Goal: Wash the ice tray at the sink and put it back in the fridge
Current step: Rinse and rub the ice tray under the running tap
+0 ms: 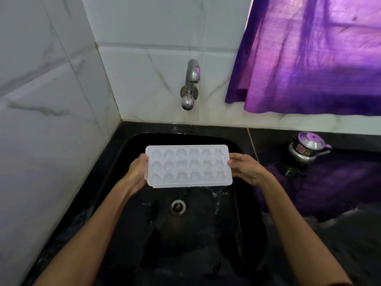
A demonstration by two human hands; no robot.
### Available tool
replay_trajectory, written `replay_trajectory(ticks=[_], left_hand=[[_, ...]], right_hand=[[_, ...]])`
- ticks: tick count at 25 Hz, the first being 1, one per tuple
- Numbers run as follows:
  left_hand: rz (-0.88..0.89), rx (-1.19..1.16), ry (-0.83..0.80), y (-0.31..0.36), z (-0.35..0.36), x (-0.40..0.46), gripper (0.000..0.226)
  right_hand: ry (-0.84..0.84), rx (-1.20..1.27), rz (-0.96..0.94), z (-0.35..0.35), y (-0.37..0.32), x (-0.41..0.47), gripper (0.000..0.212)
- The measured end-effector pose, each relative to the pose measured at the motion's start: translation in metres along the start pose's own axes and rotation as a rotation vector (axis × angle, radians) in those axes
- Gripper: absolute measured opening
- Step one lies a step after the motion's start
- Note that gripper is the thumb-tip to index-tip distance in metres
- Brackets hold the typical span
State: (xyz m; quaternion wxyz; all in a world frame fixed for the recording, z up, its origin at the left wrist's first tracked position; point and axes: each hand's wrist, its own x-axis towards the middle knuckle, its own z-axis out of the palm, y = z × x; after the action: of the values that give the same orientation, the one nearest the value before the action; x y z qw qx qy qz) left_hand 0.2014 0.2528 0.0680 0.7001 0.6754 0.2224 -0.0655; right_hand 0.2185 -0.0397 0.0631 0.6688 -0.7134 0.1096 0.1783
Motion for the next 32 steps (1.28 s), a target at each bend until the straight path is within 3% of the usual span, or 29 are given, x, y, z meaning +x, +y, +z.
replay_trajectory(ticks=[7,16,20,24,28,32], left_hand=[[-0.079,0.126,-0.321,-0.053,-0.02,0.003,0.03],[-0.023,0.145,-0.216,-0.09,-0.028,-0.013,0.027],[0.112,0.163,-0.165,-0.105,-0.032,-0.021,0.029],[0.268,0.167,-0.124,-0.111,-0.039,-0.026,0.031],[0.566,0.304,-0.098,-0.105,-0.05,-0.042,0.055],[0.923,0.525,-0.03,-0.09,-0.058,-0.064,0.047]], right_hand=[[0.09,-0.066,0.012,0.009,0.061,-0.002,0.028],[0.194,-0.269,-0.148,0.018,0.11,-0.023,0.02],[0.232,-0.316,-0.226,0.02,0.116,-0.034,0.02],[0.221,-0.338,-0.289,0.016,0.125,-0.044,0.033],[0.248,-0.359,-0.45,0.012,0.119,-0.063,0.032],[0.244,-0.333,-0.693,0.008,0.096,-0.088,0.021]])
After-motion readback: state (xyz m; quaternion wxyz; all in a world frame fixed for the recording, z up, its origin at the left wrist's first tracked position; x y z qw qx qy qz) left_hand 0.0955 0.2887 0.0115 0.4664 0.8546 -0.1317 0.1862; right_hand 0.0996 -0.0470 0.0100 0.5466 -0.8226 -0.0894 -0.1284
